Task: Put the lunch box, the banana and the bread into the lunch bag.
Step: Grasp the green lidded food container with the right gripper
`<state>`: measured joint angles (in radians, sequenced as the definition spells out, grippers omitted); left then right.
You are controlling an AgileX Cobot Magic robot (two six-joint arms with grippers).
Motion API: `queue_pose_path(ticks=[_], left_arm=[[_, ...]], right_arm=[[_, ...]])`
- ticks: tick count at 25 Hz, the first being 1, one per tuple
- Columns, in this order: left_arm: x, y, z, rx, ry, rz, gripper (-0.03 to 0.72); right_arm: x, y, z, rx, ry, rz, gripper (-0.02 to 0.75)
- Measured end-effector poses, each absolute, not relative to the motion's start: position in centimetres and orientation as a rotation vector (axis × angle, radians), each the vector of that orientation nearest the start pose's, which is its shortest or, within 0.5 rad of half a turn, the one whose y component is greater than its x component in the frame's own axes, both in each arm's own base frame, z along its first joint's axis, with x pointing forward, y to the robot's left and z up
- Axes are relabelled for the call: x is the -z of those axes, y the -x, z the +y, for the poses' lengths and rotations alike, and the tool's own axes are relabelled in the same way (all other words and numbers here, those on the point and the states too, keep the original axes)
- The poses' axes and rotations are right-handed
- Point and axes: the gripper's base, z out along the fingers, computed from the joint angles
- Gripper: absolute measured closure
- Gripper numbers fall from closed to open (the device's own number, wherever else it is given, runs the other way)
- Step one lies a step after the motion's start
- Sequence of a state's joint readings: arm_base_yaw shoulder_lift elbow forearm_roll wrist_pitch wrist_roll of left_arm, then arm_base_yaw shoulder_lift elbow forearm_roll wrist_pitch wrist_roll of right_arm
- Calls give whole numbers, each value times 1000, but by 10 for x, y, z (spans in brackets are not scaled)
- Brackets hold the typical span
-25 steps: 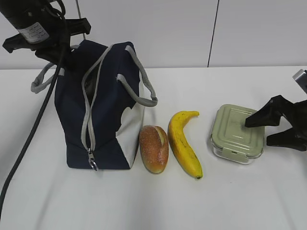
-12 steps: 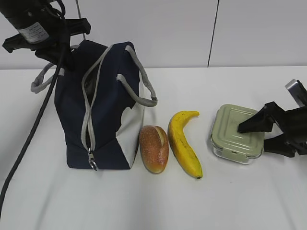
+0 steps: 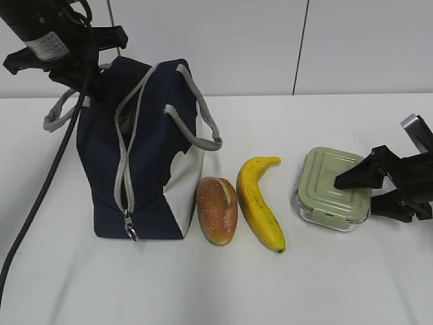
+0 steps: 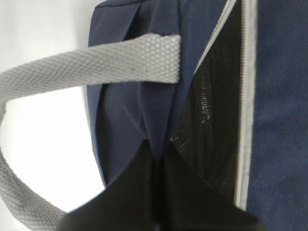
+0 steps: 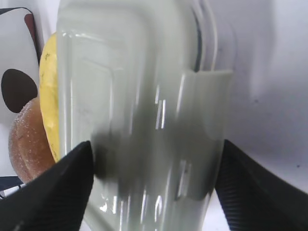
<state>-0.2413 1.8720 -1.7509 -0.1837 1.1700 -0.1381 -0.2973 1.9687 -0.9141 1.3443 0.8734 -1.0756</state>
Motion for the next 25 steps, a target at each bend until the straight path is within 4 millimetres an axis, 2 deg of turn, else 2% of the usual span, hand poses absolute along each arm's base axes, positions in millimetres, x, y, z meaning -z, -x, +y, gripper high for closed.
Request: queue_pose_path(ticks=[3,8,13,19,25], left_arm=[[-311,-389,-112,349,-88,2794,687],[-311,-389,-112,349,-89,2794,687],[-311,-389,-112,349,-88,2794,687],[-311,-389,-112,349,-88,2794,687],[-311,-389,-112,348,-88,2794,687]], right_arm=[[-118,-331,-30,-1113,-363,2513,188],[-121,-330,-27,-1168,-337,2495,325],[-121,-330,-26,-1174,-312,2494,356],[-122,-330,-25,-1209,-263,2495,356],[-142,-343,-22,-1330,-170,2405,355]])
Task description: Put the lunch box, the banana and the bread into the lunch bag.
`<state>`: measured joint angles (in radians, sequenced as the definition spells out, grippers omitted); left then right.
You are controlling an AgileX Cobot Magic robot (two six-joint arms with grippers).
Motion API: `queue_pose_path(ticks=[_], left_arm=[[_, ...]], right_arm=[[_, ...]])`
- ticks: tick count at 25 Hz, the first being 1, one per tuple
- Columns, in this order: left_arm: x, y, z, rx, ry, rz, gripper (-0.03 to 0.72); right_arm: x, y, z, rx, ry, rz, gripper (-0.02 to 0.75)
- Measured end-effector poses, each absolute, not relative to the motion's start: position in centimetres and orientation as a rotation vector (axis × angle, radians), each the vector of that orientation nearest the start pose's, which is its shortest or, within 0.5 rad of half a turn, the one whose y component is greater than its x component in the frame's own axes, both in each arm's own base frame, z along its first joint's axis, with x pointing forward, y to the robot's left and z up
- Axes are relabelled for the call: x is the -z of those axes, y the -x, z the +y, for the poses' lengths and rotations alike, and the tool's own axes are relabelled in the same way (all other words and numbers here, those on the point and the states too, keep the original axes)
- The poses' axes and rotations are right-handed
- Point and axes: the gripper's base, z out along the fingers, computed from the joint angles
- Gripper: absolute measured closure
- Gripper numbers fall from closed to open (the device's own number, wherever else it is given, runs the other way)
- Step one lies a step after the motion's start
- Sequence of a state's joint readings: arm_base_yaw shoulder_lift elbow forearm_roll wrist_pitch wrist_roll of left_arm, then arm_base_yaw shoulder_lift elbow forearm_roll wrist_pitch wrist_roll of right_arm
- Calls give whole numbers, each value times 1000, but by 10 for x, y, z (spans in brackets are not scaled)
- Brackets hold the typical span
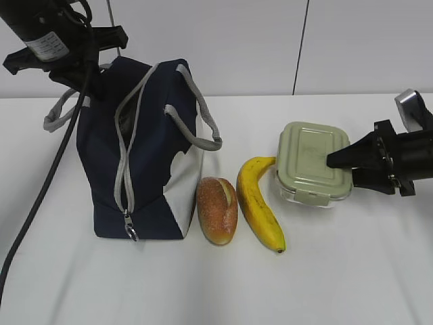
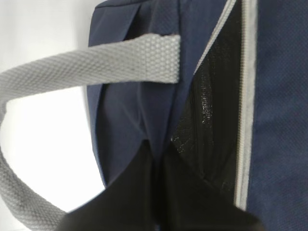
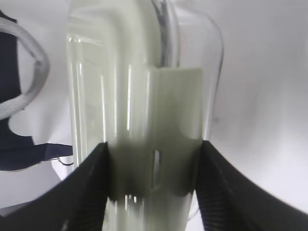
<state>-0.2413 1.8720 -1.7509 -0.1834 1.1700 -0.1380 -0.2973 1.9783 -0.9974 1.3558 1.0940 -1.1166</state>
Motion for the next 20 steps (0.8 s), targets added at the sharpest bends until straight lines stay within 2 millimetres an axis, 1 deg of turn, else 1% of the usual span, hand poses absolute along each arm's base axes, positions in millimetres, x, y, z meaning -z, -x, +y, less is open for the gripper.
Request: queue_pose_path(ticks=[5,8,11,13,14,15,18,20], left_arm=[[-311,-389,-112,348,-88,2794,687],[-311,-389,-112,348,-88,2794,687],[-311,-389,-112,348,-88,2794,687],[-311,-389,-112,348,-88,2795,687],[-311,-389,-112,348,-88,2795,687],[-311,-389,-112,348,-88,2795,687],[-311,-389,-113,367,-84,2796,687],[-312,-388,-115,408,-89,2795,687]], right_arm=[[-155,-354,-18,-1350,-149,2357,355],[-170,-360,-6,-1349,-95,2342,355],[-191,-366,11,-1354,-20,2315,355],[-213,-373,30,-1370,52,2283,355],[-219,-375,36,-1379,70,2275,355],[-231,-379,46,-1392,106,2257,355],[-255,-387,68,-1441,157,2235,355],[-271,-392,79,-1442,182,2235,355]])
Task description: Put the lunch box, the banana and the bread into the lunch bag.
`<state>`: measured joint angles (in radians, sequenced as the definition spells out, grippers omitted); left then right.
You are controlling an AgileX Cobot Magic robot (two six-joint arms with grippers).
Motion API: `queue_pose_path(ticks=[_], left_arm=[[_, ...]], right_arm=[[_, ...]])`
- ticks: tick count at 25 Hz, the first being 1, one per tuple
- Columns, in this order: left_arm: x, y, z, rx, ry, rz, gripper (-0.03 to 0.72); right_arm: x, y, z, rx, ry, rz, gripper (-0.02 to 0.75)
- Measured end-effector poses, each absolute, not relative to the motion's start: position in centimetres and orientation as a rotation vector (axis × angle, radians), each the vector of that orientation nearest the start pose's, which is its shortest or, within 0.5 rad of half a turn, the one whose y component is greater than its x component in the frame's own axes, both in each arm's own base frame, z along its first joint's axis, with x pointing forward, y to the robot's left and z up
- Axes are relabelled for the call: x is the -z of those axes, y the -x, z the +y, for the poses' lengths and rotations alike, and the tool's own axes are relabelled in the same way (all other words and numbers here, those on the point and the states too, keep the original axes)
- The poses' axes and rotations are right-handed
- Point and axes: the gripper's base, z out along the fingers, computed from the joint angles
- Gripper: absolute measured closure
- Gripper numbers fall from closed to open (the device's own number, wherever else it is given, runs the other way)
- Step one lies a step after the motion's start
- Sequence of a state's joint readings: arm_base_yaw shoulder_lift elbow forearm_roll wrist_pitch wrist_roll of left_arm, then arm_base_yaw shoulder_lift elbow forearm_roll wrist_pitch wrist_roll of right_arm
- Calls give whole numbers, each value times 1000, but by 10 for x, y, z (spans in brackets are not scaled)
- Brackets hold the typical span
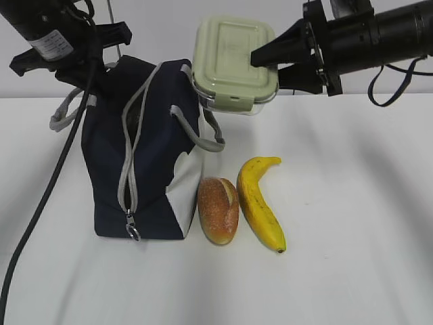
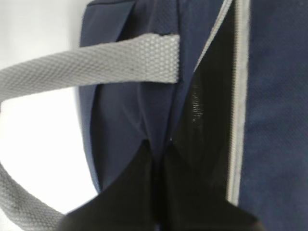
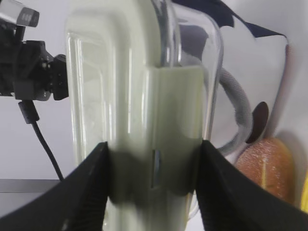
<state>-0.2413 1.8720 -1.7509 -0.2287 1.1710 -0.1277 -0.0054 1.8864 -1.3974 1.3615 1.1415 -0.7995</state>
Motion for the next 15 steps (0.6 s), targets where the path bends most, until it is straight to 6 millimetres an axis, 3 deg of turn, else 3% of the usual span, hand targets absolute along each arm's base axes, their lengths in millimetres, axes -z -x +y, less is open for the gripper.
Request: queue_pose_path(ticks=[7,15], left_arm=[[-314,-387,-123,539,-121,2780,687],[-318,-385,-132,684,-166,2746,688]], right_arm=[[-302,-402,88,-1383,190,2263,355],[-305,-403,89,-1354,170,2284,355]])
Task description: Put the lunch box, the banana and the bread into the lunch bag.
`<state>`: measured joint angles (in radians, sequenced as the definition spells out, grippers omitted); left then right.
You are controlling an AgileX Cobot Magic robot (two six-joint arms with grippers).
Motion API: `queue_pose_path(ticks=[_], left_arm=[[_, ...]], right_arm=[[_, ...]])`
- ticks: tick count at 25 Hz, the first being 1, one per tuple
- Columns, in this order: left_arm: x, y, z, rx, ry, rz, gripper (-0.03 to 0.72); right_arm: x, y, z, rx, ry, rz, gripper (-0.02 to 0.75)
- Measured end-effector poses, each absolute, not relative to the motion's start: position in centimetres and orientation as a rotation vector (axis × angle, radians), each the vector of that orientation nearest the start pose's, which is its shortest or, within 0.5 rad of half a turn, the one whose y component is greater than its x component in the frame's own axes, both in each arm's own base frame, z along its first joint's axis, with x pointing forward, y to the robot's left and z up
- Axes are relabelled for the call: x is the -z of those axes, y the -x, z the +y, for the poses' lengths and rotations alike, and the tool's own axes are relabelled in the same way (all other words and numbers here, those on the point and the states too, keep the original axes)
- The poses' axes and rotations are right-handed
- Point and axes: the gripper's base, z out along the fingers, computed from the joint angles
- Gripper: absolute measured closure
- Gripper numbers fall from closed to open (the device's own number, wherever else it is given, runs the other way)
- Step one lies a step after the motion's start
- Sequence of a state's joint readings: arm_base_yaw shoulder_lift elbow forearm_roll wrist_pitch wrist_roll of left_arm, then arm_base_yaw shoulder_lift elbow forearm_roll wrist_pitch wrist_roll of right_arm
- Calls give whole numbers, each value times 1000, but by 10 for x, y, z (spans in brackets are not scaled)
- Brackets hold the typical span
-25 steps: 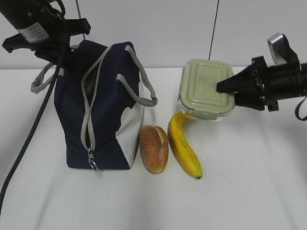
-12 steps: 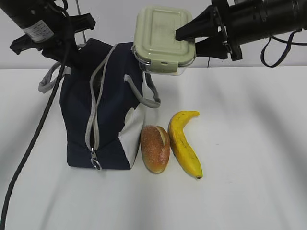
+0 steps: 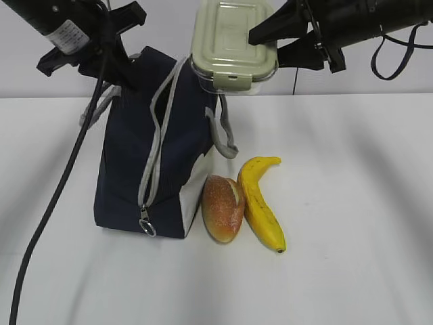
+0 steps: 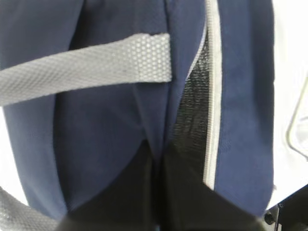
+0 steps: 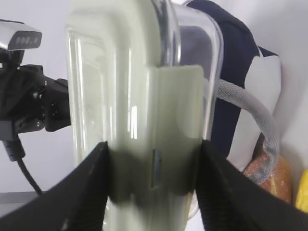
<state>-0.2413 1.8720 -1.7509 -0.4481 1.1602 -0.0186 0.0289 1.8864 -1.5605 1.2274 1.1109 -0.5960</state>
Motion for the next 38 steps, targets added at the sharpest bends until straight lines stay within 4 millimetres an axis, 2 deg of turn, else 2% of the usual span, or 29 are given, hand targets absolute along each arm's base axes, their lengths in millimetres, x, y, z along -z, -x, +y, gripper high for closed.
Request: queue_pose_path(ticks=[5,11,18,22,30,38], left_arm=[[-320,-385,-136,748,-191,2725,688],[-321,-385,-136,753,-191,2721,688],[-321,-385,-137,758,-192,2717,688],[-321,-385,-137,763,-190,2714,688],[-322,-386,-137,771,-183,2703,688],[-321,-386,-137,755,-192,2701,688]], right_arm=[[-303,-404,97,-1314,154,2303,355],[-300,-402,127,-1253,187,2324,355],[-268,-411,143,-1271,139,2400,355],[-257,-411,147,-1249,145,2456,355],[-253,-408,149,-1207,154,2512,355],[-252,-400,173,-1206,217,2522,355]])
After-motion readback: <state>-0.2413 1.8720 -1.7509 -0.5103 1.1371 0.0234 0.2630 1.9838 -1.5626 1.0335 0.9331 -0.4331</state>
